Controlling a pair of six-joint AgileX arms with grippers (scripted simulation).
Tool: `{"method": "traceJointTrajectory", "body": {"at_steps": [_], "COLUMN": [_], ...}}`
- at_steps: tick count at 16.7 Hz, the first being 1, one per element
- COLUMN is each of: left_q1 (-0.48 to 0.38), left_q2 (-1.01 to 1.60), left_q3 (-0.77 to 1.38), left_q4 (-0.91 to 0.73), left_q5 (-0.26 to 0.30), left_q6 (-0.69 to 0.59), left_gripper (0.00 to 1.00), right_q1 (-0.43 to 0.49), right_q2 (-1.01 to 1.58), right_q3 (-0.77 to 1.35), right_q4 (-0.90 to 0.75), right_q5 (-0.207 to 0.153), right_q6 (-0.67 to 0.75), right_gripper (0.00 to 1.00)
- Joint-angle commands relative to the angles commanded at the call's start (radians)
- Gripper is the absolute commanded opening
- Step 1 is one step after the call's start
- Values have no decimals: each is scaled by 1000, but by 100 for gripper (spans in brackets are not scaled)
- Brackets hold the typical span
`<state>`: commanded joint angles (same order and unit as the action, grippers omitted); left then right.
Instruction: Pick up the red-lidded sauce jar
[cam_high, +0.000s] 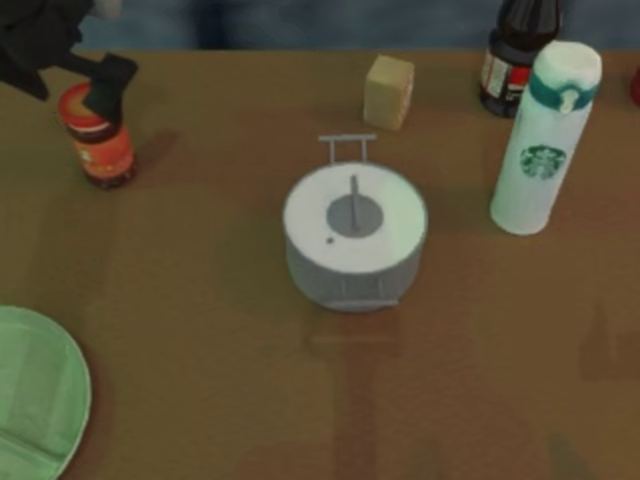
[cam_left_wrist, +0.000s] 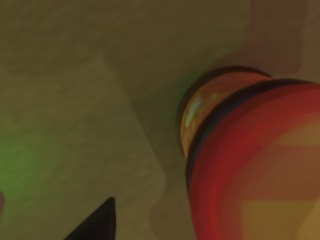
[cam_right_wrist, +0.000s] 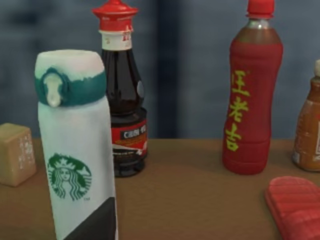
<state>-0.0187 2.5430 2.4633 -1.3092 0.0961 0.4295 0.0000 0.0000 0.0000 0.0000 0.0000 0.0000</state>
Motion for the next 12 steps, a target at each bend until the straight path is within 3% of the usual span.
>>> {"method": "traceJointTrajectory", "body": {"at_steps": [12], "left_q1": [-8], "left_q2": [40], "left_q3": [-119], "left_q4": [160], "left_q5": [-1], "left_q6": [-8], "left_gripper": [100], "right_q1": [0], "right_q2": [0], "right_q3": [0], "right_q4": [0], "right_q5": [0], "right_q6": [0], "right_gripper": [100]}}
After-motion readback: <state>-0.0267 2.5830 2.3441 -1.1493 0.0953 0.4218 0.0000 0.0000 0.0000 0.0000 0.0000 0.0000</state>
